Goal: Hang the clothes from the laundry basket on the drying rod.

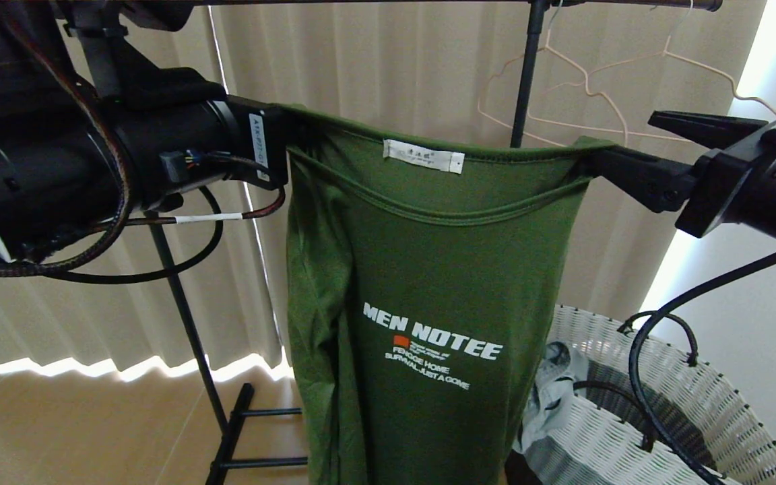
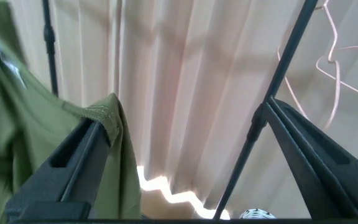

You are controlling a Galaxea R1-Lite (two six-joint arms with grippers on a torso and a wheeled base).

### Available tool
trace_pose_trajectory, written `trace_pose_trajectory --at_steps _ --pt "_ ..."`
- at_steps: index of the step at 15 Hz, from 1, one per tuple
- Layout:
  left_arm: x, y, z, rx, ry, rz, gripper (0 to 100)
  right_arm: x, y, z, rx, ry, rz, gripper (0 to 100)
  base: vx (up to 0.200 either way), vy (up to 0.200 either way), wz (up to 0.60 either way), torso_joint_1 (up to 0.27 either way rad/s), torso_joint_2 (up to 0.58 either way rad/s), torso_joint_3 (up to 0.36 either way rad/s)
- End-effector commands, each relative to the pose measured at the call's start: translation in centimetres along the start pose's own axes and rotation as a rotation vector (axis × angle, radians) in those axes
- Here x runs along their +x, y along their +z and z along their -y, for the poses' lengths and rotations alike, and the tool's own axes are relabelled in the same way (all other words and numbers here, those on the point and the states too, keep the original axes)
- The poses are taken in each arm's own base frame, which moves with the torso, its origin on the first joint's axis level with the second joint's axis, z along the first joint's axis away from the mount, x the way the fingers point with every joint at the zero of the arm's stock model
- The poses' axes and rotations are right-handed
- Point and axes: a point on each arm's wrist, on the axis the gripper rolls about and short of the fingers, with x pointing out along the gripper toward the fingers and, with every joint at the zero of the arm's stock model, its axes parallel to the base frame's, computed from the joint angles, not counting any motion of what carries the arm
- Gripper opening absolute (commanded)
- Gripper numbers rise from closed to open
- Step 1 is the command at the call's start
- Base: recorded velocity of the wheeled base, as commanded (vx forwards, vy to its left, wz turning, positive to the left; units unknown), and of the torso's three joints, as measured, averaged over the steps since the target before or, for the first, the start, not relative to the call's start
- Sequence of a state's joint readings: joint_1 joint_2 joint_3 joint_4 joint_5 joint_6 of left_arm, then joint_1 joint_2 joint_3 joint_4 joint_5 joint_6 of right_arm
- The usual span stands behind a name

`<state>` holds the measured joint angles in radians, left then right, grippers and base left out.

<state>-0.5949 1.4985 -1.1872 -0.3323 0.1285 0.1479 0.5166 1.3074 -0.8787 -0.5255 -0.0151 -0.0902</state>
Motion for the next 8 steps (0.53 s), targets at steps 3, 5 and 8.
trace_pose_trajectory --at_steps 3,5,8 --pt "1.2 -1.1 -0.9 0.002 0.095 -0.047 0 -2.3 0.1 0.0 0.002 0.015 0.023 100 0.000 0.000 0.00 0.000 0.00 0.000" --pt "1.3 -1.2 -0.9 0.002 0.098 -0.051 0 -2.9 0.0 -0.1 0.001 0.050 0.026 100 0.000 0.000 0.00 0.000 0.00 0.000" --pt "1.4 -1.2 -1.0 0.002 0.101 -0.050 0 -3.5 -0.5 -0.2 0.001 0.085 0.020 100 0.000 0.000 0.00 0.000 0.00 0.000"
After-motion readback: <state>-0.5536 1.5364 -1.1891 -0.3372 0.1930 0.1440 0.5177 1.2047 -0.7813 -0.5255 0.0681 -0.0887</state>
